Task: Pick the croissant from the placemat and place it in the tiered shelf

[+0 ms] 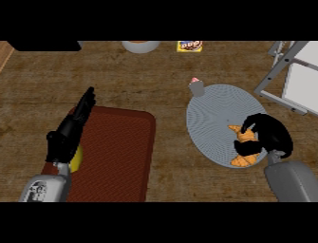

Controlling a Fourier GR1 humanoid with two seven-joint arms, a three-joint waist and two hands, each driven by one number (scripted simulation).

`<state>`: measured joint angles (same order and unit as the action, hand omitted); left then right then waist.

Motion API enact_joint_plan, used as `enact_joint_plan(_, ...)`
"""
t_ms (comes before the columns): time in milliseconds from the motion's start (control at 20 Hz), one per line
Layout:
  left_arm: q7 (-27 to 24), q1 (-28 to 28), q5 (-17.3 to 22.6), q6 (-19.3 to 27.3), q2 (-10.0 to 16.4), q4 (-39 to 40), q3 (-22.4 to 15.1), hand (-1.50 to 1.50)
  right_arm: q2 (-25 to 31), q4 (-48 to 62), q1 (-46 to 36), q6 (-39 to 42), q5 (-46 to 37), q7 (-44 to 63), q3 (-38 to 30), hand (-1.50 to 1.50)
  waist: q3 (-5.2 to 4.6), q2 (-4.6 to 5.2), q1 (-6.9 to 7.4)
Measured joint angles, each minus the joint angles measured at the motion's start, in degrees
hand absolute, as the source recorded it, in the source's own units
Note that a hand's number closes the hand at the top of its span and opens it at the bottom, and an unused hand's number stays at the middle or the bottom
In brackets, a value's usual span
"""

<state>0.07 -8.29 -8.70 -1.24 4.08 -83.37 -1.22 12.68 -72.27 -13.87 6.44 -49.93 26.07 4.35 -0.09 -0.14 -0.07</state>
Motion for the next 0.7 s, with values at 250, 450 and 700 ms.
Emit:
enact_joint_plan(250, 0.47, 0.09, -0.04, 0.35, 0.0, -0.03, 0.27, 0.0, 9.47, -3.71, 4.39, 6.97, 2.38, -22.44, 6.68, 1.5, 0.22, -0.38, -0.84)
enact_joint_plan(450, 0.76, 0.23, 0.02, 0.58, 0.16, -0.15, 0.68, 0.0, 18.17, -7.36, 7.5, 10.24, 4.42, -40.56, 10.28, 1.5, 0.36, -0.71, -1.98)
enact_joint_plan(700, 1.21, 0.73, 0.24, 1.1, 0.43, -0.54, 1.56, 0.0, 28.24, -9.39, 12.04, 13.59, 13.87, -63.29, 6.53, 1.5, 0.42, -0.67, -3.65)
